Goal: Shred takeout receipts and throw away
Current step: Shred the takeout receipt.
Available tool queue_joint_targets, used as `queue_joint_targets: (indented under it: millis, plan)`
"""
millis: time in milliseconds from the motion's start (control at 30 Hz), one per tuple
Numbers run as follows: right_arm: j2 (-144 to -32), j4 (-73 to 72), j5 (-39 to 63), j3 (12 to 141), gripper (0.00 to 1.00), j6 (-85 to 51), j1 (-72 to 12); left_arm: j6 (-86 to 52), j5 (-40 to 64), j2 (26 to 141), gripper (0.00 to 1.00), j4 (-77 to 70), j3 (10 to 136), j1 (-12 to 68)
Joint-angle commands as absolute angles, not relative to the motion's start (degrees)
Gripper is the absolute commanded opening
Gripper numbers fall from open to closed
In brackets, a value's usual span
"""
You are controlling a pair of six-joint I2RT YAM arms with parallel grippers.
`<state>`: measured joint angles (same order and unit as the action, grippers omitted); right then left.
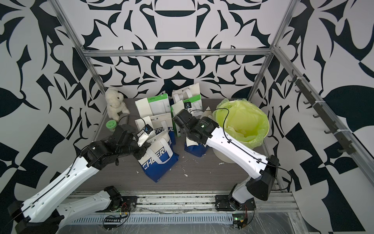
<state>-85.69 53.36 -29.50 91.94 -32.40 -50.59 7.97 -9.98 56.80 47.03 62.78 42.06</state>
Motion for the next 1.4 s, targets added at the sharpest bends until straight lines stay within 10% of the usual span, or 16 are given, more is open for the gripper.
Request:
queue_joint_targets:
  millis: [0,533,1133,1367]
  plan:
    - [-82.83,54.14,-28.32,94.94,0.0,-34.53,-50.49,11.58,-24.74,57.51,0.98,43.33,63.72,41.75]
    - [-80.65,58.29,-21.13,103.65,0.0,-37.61,-50.5,4.2,-6.6,62.71,0.96,42.77,82.7,44.21]
    - [-81.12,59.29,-16.68,108.46,0.0,-41.43,-50.46,-2.07,-21.28,75.52,0.9,26.74,81.19,59.12]
    - [-81.48,57.53,-14.57,108.57,0.0,-42.0,-50.48,-5.35,-22.11,74.91,0.71,21.98,78.55,59.45]
